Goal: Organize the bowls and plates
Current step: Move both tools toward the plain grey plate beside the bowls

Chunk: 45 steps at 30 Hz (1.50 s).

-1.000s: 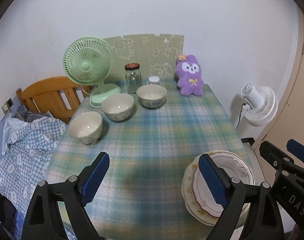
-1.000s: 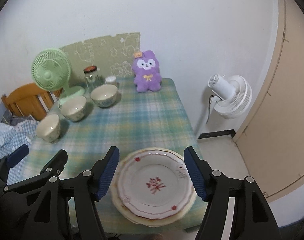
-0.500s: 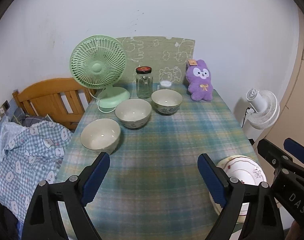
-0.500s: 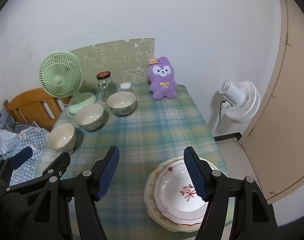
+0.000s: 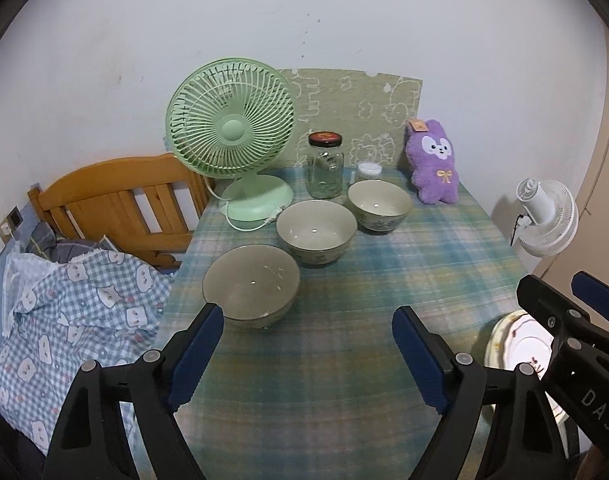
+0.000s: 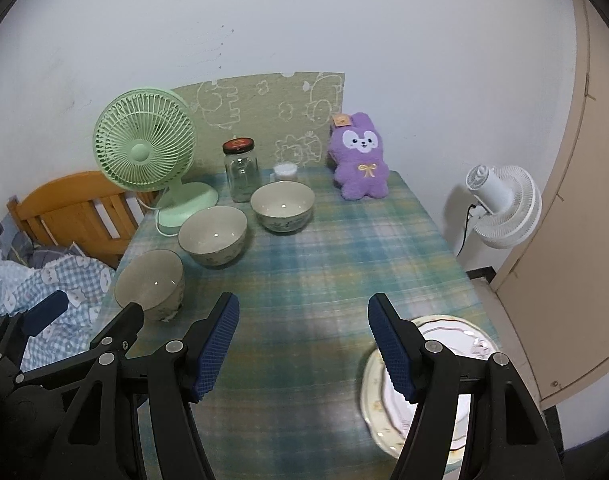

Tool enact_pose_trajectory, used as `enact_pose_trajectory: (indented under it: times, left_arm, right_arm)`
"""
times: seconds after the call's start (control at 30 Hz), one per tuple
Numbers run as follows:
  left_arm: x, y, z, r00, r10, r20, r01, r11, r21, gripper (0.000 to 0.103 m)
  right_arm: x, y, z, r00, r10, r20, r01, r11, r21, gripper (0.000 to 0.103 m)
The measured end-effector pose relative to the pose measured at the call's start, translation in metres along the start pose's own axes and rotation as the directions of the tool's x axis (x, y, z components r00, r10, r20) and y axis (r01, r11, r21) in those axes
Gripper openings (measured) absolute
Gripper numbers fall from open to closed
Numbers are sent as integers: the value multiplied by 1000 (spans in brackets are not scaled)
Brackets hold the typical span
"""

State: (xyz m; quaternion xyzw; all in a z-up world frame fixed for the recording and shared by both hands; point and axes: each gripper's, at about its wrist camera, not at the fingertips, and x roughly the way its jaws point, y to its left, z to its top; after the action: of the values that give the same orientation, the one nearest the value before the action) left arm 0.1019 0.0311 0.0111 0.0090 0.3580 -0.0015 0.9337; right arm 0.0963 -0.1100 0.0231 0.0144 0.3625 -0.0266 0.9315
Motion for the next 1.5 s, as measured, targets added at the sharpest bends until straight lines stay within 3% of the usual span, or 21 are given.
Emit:
enact_pose_trajectory:
  times: [0.4,0.53,0.77,1.27,1.5]
  left_arm:
    - [42,35,6,1000,-18,-6,18,1000,-5,81]
    - [65,47,7,999,-29,-45,29,1000,-5,81]
    - [93,56,6,999,7,-53,-5,1000,27,81]
    - [149,92,6,991,88,-104,-89,996,1,64]
    - [169,103,2,987,98,-129,-98,995,10,53]
  right_arm:
    - [45,39,8,1000,-23,-19,23,1000,14,70]
    - [63,51,8,999,-24,-27,25,1000,10,70]
    - [99,82,10,999,-3,-49,1,1000,-29,70]
    - [160,131,14,996,29,-88,-35,997,-67,70]
    - [184,149,11,991,40,-129,-50,996,-76,59]
